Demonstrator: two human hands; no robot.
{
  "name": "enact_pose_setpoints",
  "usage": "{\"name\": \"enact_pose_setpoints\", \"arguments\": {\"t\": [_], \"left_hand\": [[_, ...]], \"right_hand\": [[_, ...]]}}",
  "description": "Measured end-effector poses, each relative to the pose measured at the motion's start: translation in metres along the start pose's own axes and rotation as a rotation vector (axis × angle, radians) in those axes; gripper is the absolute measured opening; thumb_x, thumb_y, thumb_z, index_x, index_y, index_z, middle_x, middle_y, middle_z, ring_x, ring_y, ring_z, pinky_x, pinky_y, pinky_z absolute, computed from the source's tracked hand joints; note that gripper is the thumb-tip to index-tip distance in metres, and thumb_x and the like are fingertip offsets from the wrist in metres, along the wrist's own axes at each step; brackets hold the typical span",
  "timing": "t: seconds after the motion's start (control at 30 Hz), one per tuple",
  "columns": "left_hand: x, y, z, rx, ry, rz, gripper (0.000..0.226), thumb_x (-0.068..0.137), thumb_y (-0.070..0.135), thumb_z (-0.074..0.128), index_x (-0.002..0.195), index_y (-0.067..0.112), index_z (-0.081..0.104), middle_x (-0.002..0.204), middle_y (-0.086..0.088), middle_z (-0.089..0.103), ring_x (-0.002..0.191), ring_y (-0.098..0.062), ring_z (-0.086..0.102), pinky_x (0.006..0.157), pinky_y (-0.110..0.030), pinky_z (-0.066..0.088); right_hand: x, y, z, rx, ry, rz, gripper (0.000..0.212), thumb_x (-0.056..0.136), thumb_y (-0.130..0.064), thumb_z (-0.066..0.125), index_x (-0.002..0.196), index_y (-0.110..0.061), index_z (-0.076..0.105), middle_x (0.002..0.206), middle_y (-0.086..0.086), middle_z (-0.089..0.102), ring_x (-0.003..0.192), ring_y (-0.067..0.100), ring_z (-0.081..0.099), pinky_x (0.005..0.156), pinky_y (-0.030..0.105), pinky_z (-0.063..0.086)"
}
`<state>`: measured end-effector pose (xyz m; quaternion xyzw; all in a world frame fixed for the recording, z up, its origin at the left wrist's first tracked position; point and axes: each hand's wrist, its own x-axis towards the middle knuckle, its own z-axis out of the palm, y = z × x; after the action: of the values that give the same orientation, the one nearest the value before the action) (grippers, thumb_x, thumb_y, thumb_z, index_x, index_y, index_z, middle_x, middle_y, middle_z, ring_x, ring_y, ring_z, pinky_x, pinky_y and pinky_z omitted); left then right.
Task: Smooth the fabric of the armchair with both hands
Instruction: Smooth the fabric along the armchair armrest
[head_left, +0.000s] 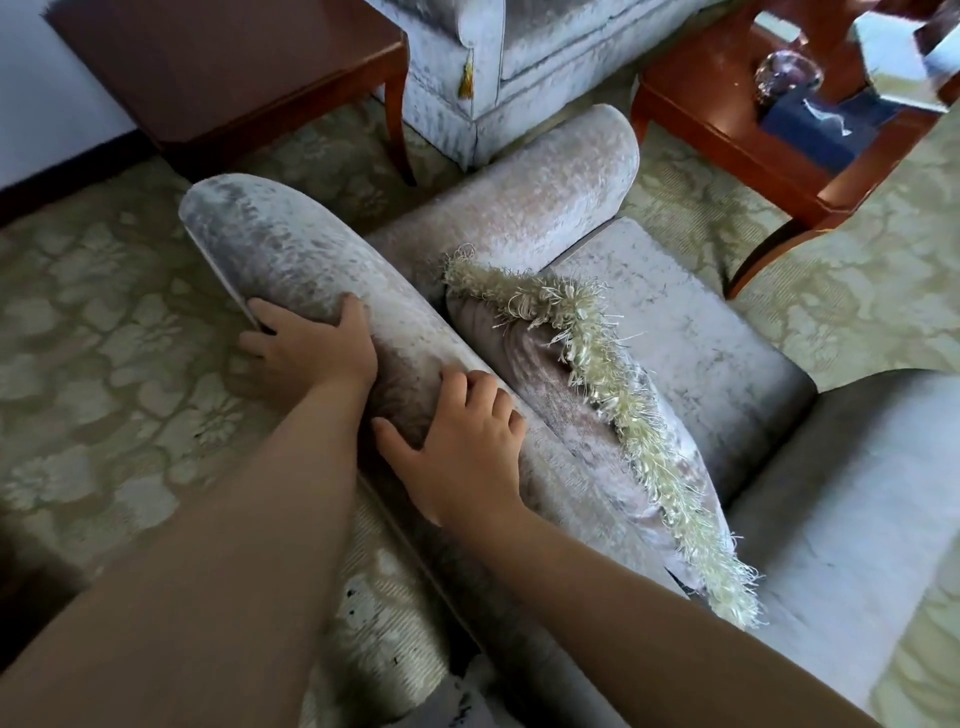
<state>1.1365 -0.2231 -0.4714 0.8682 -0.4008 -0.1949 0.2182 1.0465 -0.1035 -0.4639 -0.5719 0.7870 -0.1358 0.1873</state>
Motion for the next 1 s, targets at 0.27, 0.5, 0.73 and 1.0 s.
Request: {"name": "enact_pose_setpoints", "arguments": {"t": [0.27, 0.5, 0.73, 1.0], "left_hand": [[-0.035, 0.001, 0.006, -0.055, 0.023, -0.012, 0.096, 0.078, 0.060, 0.054, 0.147, 0.010, 0.009, 0.142, -0.023, 0.026, 0.126, -0.042, 0.029, 0.099, -0.051, 0.030], [-0.033, -0.015, 0.006, 0.005, 0.027, 0.000, 0.097, 0.076, 0.065, 0.049, 0.147, 0.012, 0.010, 0.139, -0.022, 0.030, 0.119, -0.043, 0.039, 0.097, -0.055, 0.031], [-0.043, -0.012, -0.007, 0.346, 0.056, 0.475, 0.080, 0.083, 0.047, 0.045, 0.149, 0.013, 0.013, 0.154, -0.023, 0.012, 0.140, -0.046, 0.008, 0.105, -0.069, 0.002], [-0.023, -0.012, -0.021, 0.645, -0.235, 1.211, 0.055, 0.096, 0.040, 0.030, 0.145, 0.016, 0.031, 0.155, 0.003, 0.025, 0.145, -0.019, -0.002, 0.109, -0.058, -0.016]], "right_hand": [[-0.010, 0.029, -0.011, -0.048, -0.002, -0.026, 0.088, 0.068, -0.081, 0.022, 0.130, -0.019, 0.035, 0.130, 0.008, 0.039, 0.119, 0.031, 0.037, 0.100, 0.045, 0.030], [-0.022, 0.025, -0.002, -0.055, 0.005, -0.012, 0.088, 0.068, -0.079, 0.024, 0.129, -0.017, 0.038, 0.129, 0.012, 0.042, 0.118, 0.034, 0.039, 0.097, 0.047, 0.032], [-0.022, 0.023, -0.006, -0.095, -0.041, -0.007, 0.092, 0.067, -0.079, 0.019, 0.131, -0.015, 0.035, 0.131, 0.014, 0.040, 0.119, 0.035, 0.039, 0.100, 0.048, 0.033], [-0.024, 0.025, -0.007, -0.089, -0.052, -0.024, 0.064, 0.087, -0.060, 0.022, 0.131, -0.015, 0.036, 0.128, 0.014, 0.042, 0.116, 0.035, 0.041, 0.098, 0.048, 0.032]]}}
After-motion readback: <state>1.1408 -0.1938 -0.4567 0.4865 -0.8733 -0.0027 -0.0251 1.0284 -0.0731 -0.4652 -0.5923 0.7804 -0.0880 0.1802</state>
